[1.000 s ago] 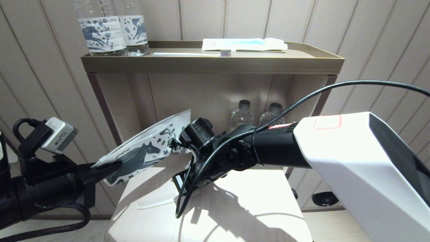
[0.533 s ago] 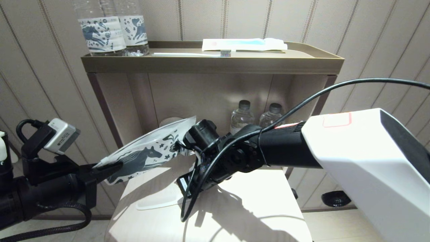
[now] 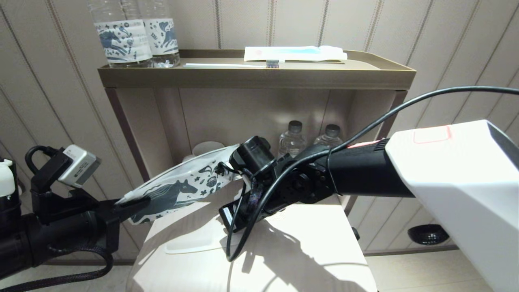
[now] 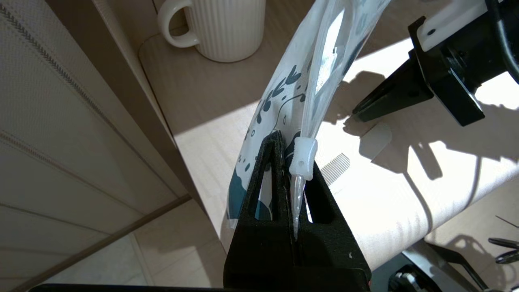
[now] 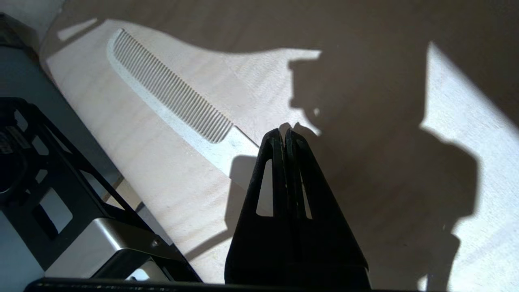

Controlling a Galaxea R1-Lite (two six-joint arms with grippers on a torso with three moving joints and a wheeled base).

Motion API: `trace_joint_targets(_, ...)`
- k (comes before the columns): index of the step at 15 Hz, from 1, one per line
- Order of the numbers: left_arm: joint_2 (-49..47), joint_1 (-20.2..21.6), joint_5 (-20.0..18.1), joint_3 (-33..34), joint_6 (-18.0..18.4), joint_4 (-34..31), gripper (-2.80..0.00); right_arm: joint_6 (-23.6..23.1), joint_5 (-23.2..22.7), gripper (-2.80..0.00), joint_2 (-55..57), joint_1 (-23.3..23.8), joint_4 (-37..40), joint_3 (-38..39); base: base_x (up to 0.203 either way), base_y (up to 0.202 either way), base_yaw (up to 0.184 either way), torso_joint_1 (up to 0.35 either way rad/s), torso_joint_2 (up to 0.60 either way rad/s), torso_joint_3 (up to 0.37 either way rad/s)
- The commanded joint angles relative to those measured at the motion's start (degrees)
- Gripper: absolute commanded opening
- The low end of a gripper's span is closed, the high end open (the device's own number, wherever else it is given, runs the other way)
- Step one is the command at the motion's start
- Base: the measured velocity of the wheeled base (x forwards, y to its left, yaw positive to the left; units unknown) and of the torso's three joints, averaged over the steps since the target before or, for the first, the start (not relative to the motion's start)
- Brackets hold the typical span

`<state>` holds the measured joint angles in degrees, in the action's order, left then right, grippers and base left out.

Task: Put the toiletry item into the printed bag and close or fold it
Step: Pick up the comb

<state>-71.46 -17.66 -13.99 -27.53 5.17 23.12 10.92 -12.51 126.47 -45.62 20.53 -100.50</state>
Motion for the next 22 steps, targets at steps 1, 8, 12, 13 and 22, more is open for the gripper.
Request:
trace_joint_targets(1,-0.2,0.0,-0.1,-0.1,0.0,0.2,-2.80,0.1,-0.2,-2.80,-0.4,-0.3,-0.1,-0.3,0.000,0.000,0.000,0.000,0.00,0.000)
trace_joint_targets(8,-0.2,0.0,-0.1,0.0,0.0,0.1,-2.80,-0.6,-0.4,-2.80,0.5,-3.2,0.3,0.5,0.000,0.000,0.000,0.000,0.00,0.000)
trace_joint_targets(12,-0.2,0.0,-0.1,0.0,0.0,0.1,-2.80,-0.7,-0.4,-2.80,2.6,-3.2,0.3,0.4,0.000,0.000,0.000,0.000,0.00,0.000)
trace_joint_targets(13,-0.2,0.0,-0.1,0.0,0.0,0.1,-2.80,-0.7,-0.4,-2.80,2.8,-3.2,0.3,0.7,0.000,0.000,0.000,0.000,0.00,0.000)
trace_joint_targets(22,-0.2,-0.3,-0.9,0.4,0.1,0.1,-2.80,-0.7,-0.3,-2.80,-1.8,-1.1,0.0,6.5,0.000,0.000,0.000,0.000,0.00,0.000)
